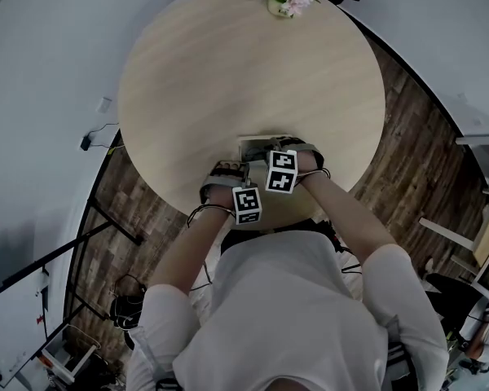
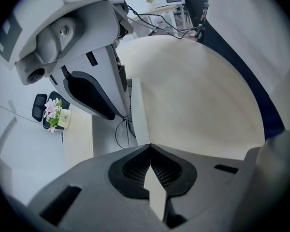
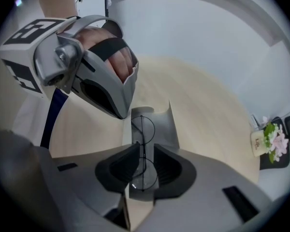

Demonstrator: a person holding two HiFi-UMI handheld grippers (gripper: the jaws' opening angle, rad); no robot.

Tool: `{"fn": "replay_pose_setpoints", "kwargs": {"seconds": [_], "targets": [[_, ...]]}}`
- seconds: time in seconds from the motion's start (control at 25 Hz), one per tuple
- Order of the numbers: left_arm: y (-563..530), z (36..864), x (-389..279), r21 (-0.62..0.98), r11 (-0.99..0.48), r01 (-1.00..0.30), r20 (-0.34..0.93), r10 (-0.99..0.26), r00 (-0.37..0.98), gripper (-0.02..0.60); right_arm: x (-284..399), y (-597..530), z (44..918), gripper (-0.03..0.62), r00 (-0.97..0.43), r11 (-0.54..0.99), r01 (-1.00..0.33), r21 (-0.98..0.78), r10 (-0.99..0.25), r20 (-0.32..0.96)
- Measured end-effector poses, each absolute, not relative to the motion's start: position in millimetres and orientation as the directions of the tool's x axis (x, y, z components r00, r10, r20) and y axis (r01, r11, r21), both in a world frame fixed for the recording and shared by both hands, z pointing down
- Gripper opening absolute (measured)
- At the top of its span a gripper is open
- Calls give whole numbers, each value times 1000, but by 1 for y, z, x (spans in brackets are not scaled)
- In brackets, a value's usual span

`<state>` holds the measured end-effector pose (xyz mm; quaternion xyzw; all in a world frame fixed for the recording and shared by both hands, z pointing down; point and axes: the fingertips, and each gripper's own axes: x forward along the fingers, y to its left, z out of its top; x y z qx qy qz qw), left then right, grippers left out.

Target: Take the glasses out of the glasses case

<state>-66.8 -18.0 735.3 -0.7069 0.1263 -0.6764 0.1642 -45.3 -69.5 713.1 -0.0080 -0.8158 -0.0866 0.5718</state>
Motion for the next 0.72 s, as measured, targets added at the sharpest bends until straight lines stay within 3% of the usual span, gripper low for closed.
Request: {"fn": "replay_pose_setpoints", "kwargs": {"seconds": [0.48, 0.72], "targets": [[-17, 735, -66, -404, -914, 36, 914, -401, 55, 5, -45, -70, 729, 78, -246, 979, 181, 98, -51, 968], [-17, 735, -68, -403, -914, 33, 914, -401, 51, 5, -47, -65, 734, 31, -192, 978, 207, 15, 25, 981]]}}
